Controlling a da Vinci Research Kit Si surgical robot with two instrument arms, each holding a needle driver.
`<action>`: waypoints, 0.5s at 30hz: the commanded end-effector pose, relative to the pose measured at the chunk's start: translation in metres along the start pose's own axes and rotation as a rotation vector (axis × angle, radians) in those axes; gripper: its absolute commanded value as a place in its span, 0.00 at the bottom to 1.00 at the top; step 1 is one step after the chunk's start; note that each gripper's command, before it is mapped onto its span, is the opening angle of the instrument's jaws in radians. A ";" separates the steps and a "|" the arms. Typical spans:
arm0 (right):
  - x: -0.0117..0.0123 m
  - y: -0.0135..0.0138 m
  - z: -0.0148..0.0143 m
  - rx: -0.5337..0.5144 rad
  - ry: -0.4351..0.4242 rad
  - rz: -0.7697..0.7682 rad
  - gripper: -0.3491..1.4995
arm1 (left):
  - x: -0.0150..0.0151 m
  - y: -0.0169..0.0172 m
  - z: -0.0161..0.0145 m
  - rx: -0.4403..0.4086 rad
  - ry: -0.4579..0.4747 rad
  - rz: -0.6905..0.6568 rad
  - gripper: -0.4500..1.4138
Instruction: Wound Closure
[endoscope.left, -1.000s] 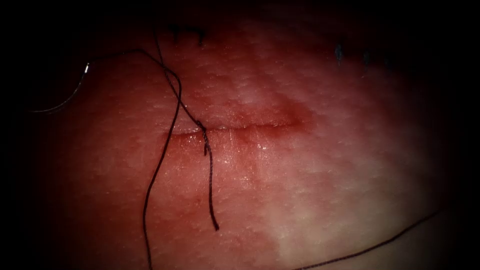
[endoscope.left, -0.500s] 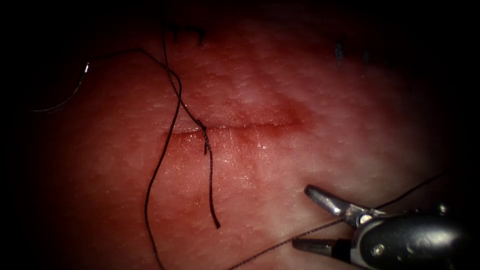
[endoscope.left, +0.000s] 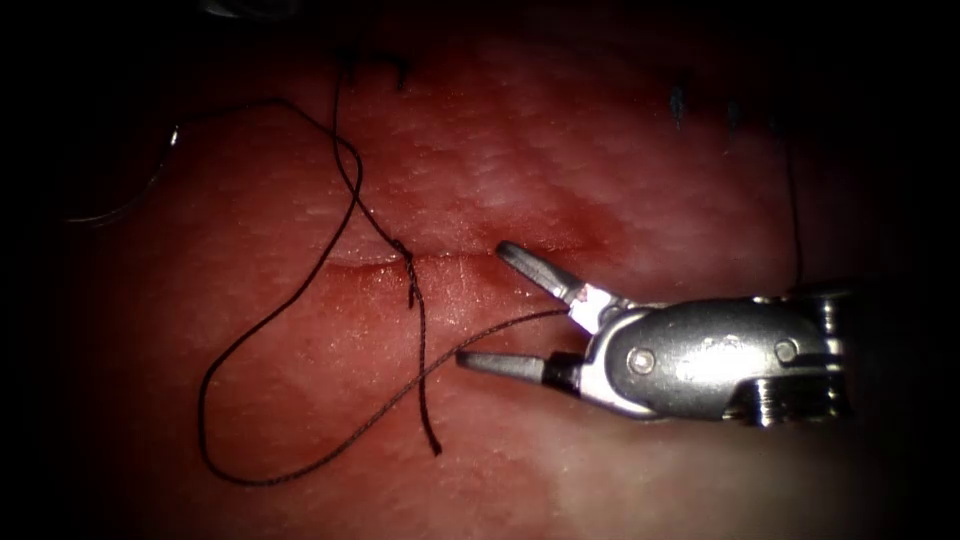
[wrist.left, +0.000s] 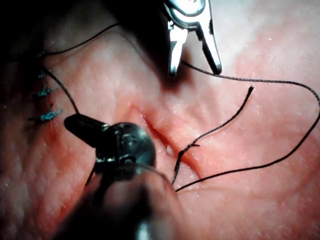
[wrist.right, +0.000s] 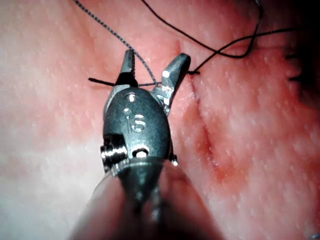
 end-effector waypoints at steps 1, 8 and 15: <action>-0.0006 -0.0012 0.0007 0.058 0.057 0.034 0.75 | -0.0001 -0.0006 0.0003 0.006 -0.007 -0.003 0.00; 0.0015 -0.0065 -0.0032 0.183 0.010 0.125 0.80 | -0.0008 0.0002 -0.0006 0.031 -0.032 -0.025 0.00; 0.0020 -0.0134 -0.0085 0.356 -0.144 0.242 0.78 | -0.0002 0.0006 -0.0012 0.036 -0.038 -0.051 0.00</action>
